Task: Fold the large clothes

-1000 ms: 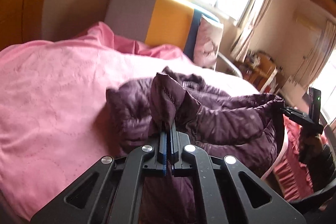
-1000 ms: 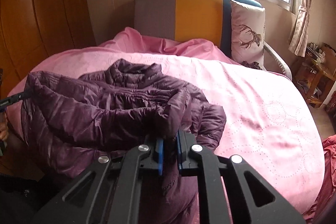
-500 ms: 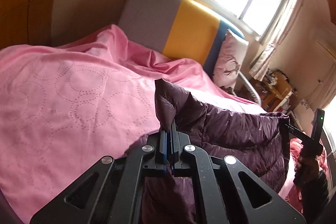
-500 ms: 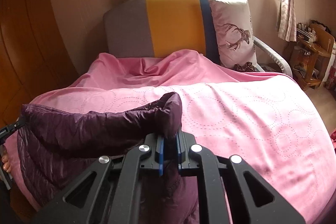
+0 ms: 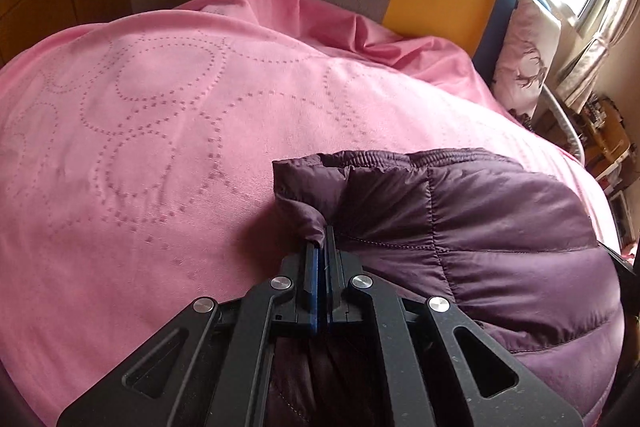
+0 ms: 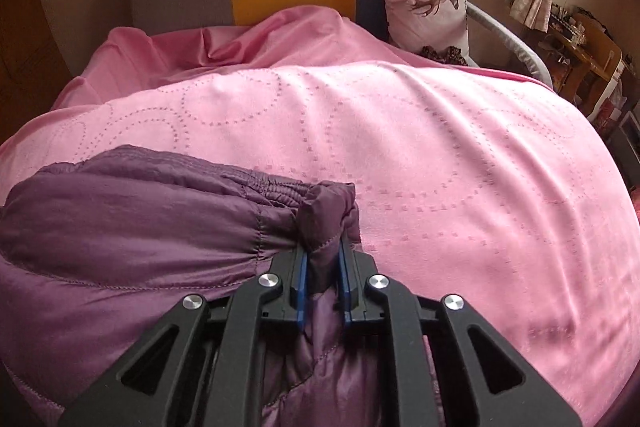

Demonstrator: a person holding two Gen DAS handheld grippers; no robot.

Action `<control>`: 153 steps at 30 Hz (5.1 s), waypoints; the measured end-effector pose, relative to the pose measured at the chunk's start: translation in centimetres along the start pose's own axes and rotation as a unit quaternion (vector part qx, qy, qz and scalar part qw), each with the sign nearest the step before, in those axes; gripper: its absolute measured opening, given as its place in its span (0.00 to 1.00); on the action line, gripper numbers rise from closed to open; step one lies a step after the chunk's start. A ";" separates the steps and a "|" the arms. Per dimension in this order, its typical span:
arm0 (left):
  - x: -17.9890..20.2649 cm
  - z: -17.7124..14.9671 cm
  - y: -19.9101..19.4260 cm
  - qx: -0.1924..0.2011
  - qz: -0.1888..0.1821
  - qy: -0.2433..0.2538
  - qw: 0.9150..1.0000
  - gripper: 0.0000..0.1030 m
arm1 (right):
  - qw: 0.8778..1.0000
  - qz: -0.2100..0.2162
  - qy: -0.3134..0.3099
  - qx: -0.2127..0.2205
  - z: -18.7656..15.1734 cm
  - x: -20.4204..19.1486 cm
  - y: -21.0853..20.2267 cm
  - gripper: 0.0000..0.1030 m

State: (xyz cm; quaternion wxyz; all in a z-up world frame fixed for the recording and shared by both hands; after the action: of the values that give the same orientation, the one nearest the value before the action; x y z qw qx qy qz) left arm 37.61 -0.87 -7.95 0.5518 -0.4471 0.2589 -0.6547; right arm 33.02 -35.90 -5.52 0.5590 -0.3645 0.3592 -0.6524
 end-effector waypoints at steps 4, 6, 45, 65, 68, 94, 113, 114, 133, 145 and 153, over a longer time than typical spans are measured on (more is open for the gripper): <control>0.1 0.6 -1.0 0.002 0.027 0.001 1.000 0.12 | 1.000 0.013 0.006 -0.008 0.1 0.6 0.0 0.18; -0.5 1.2 -3.1 0.028 0.050 -0.017 0.998 0.31 | 1.000 0.023 0.015 -0.004 0.1 1.2 -0.9 0.28; 6.4 -6.8 -6.8 0.094 -0.016 -0.009 0.995 0.67 | 0.989 0.123 0.001 0.076 -4.4 -7.4 -9.5 0.82; 11.3 -13.2 -5.5 0.083 0.036 0.098 0.991 0.68 | 0.992 0.103 0.044 0.065 -13.8 -1.2 -10.7 0.83; 11.1 -13.0 -7.2 0.082 0.028 0.088 0.992 0.68 | 0.991 0.107 0.044 0.065 -13.8 -1.0 -11.8 0.85; 11.8 -16.0 -13.1 0.116 -0.026 0.089 0.989 0.76 | 0.923 0.264 0.267 0.082 -20.1 6.6 -14.2 0.98; -6.4 -11.9 -12.6 0.065 -0.038 -0.149 0.986 0.75 | 0.937 0.261 0.222 0.069 -18.4 3.3 -12.3 0.60; -6.8 -12.4 -11.9 0.044 -0.064 -0.162 0.984 0.70 | 0.936 0.263 0.223 0.070 -18.4 3.3 -12.4 0.58; -6.9 -20.1 -17.3 0.009 -0.122 -0.123 0.985 0.44 | 0.942 0.266 0.194 0.062 -23.4 5.2 -18.3 0.59; 2.0 -14.4 -20.4 0.124 -0.066 -0.009 0.990 0.72 | 0.969 0.139 0.125 0.163 -16.8 3.5 -24.3 0.84; 7.0 -12.0 -13.6 0.114 -0.016 0.043 0.992 0.72 | 0.988 0.106 0.017 0.111 -10.0 -6.7 -17.6 0.87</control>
State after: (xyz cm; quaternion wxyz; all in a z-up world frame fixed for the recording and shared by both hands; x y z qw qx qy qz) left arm 20.52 -5.94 -0.10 0.5764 -0.3569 0.1992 -0.7076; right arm 16.72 -26.63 4.64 0.6560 -0.2492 0.3305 -0.6312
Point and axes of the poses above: each gripper's, at about its wrist camera, not at the fingertips, and y roughly the way its jaws point, x to its right, z to its top, the point moved 4 cm from there along y, roughly the way its jaws point, and after that the axes turned 11 degrees about -y, right-handed, at the moved point
